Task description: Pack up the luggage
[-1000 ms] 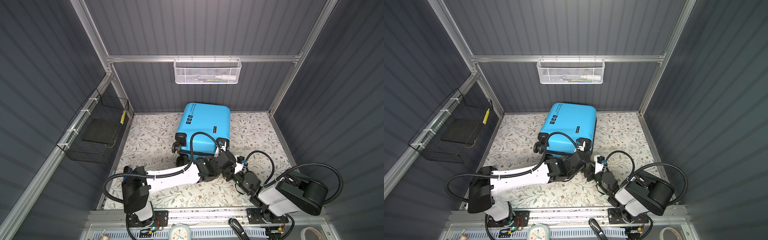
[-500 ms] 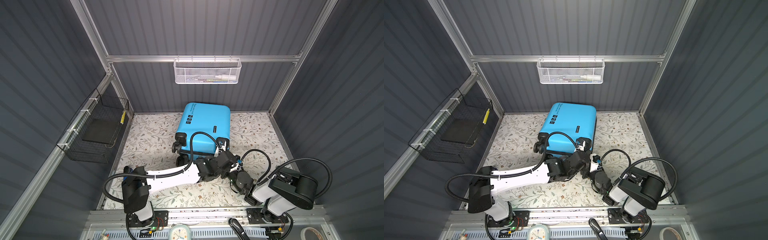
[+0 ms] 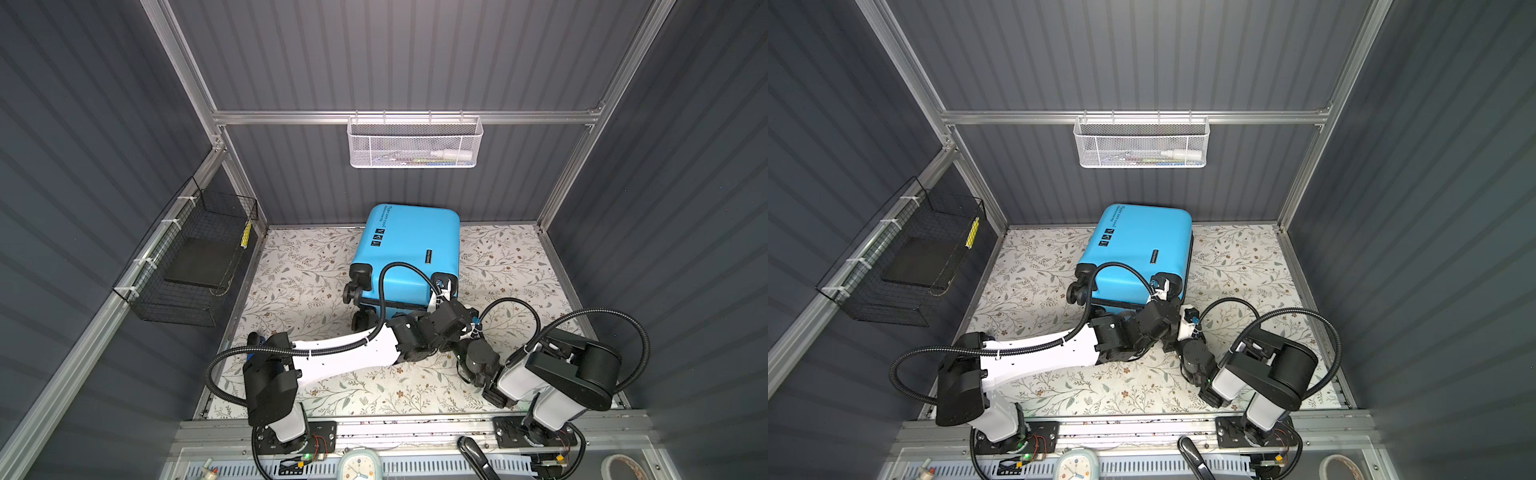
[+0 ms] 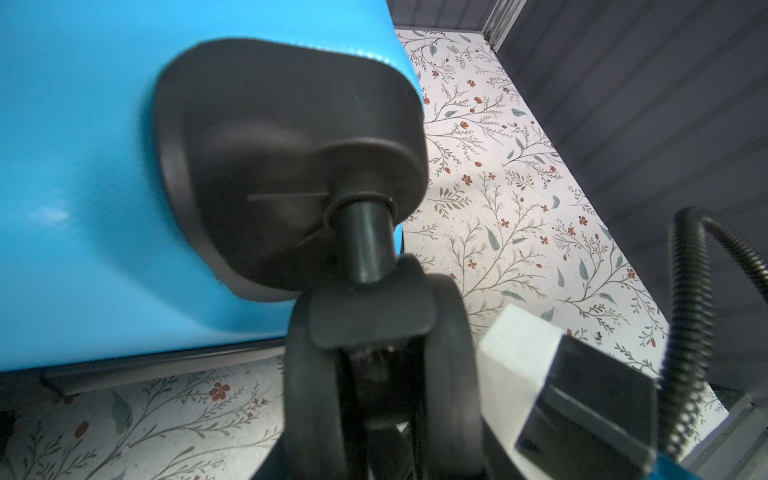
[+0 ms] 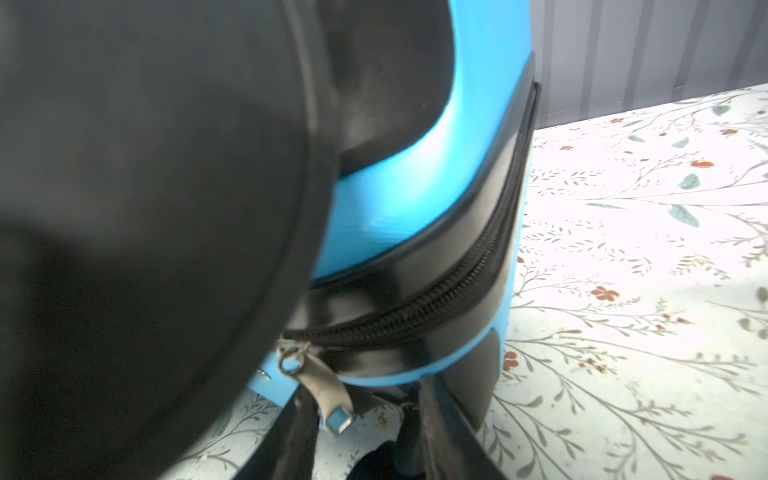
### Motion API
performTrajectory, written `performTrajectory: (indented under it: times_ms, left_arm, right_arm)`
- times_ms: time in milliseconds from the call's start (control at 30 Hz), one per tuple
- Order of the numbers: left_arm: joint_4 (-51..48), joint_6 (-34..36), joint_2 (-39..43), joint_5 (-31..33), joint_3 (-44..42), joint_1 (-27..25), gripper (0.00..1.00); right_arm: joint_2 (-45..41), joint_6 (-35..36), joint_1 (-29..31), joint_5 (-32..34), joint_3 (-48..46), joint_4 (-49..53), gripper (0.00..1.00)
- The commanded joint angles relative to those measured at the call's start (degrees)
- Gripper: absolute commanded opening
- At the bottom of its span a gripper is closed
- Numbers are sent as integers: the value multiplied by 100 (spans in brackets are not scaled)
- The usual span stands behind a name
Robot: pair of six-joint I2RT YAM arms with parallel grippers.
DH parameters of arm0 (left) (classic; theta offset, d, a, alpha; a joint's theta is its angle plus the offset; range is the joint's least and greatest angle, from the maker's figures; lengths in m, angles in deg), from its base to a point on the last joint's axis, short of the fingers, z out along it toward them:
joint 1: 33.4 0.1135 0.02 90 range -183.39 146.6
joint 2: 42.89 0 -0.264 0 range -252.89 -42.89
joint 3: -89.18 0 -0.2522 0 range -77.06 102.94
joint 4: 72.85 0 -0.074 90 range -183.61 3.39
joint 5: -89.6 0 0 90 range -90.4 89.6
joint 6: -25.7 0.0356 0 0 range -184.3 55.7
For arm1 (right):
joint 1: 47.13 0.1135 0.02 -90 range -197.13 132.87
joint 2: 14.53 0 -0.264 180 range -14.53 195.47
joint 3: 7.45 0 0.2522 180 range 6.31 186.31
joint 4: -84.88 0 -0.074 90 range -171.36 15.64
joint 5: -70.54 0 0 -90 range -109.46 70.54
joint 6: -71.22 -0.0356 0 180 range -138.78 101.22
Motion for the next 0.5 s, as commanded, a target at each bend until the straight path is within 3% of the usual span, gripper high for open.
performTrajectory:
  times_ms: [0, 467]
  left_arm:
    - [1410, 329, 452, -89, 383, -115, 0]
    - [1420, 291, 443, -92, 363, -115, 0]
  right_arm:
    - [-12, 287, 69, -71, 196, -158, 35]
    - [12, 486, 297, -58, 359, -158, 38]
